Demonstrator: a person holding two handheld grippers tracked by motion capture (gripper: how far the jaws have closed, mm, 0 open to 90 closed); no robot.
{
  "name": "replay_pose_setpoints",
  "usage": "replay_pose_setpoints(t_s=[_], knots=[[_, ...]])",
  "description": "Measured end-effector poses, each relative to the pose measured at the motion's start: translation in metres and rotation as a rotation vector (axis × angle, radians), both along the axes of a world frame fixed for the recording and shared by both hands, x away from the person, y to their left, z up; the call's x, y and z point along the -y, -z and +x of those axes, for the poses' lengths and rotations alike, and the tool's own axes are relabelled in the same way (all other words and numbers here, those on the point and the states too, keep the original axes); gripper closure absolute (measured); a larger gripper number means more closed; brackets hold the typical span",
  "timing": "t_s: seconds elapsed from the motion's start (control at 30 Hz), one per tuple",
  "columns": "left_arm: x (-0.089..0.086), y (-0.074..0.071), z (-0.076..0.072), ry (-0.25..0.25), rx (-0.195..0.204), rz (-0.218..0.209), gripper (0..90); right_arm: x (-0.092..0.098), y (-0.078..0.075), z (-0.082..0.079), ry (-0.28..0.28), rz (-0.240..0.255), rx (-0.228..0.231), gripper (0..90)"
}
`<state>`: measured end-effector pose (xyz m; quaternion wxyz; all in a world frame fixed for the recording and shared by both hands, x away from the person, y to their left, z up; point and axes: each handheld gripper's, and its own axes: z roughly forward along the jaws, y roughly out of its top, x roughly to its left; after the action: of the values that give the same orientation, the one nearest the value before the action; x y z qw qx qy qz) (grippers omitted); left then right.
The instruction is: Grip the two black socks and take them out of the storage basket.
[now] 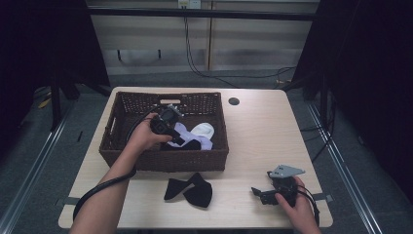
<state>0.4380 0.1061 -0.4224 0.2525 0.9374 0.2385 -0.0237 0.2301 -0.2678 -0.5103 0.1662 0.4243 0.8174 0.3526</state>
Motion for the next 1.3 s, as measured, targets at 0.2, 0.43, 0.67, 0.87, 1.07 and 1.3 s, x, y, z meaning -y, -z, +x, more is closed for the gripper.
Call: replay_pose_setpoints(t_s=[0.2, 0.43, 0.67, 0.87, 1.07, 1.3], knots=[[0.011, 0.011, -0.002, 0.029, -0.045, 0.02, 39.2, 0.0, 0.0, 0.0, -0.001, 0.002, 0.0, 11.9], [0.016, 0.028, -0.001, 0.039, -0.063, 0.055, 36.6, 0.0, 0.0, 0.0, -0.001, 0.002, 0.0, 11.9], [0.021, 0.032, -0.004, 0.096, -0.101, 0.101, 59.3, 0.0, 0.0, 0.0, -0.001, 0.003, 0.0, 11.9], [0.023, 0.027, -0.006, 0.102, -0.125, 0.147, 80.2, 0.0, 0.0, 0.0, -0.001, 0.002, 0.0, 11.9], [0.017, 0.015, -0.005, 0.101, -0.088, 0.131, 81.9, 0.0, 0.0, 0.0, -0.001, 0.002, 0.0, 11.9], [0.008, -0.007, -0.001, 0.077, -0.075, 0.138, 81.9, 0.0, 0.0, 0.0, 0.001, 0.004, 0.0, 11.9]])
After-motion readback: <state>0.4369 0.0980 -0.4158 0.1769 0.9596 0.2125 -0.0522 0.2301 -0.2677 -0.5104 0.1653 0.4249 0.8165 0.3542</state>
